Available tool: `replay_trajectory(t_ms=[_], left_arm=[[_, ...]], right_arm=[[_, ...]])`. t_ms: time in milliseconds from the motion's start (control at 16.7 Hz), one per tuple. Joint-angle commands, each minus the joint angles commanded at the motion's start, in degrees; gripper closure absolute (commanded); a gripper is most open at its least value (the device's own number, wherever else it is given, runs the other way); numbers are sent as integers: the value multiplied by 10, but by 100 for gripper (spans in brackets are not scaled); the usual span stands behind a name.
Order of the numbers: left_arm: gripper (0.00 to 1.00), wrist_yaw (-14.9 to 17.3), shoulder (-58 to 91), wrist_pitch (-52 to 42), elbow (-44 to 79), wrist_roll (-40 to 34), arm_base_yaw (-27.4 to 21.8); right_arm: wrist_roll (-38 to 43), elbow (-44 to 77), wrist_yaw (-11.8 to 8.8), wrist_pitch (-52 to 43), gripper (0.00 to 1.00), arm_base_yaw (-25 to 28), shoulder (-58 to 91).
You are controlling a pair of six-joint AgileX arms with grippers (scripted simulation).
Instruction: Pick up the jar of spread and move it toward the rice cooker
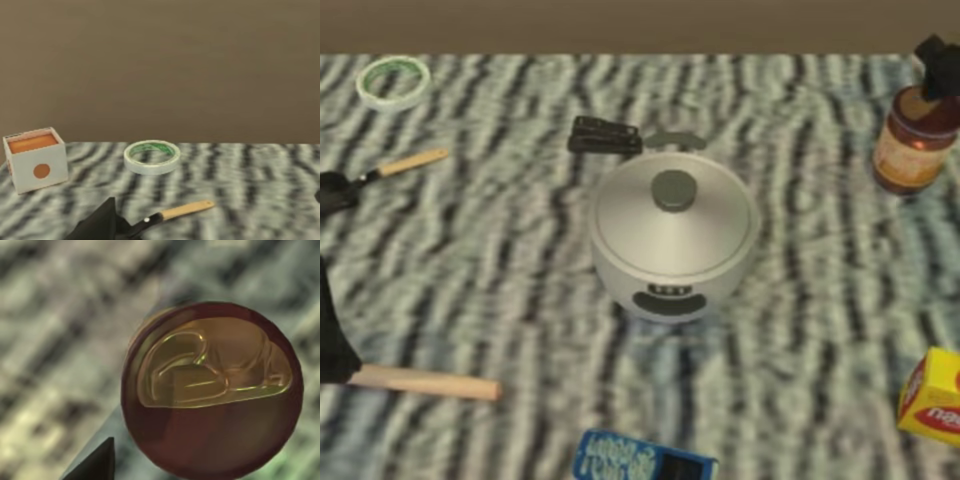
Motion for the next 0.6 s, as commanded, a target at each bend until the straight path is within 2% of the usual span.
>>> replay_trajectory(t_ms=[240, 600], left_arm=[[0, 0, 0, 0, 0, 0, 0], [0, 0, 0, 0, 0, 0, 0]], right_arm=[[-32, 79, -8, -47, 0, 6, 94], [-35, 87, -8, -51, 0, 3, 106]])
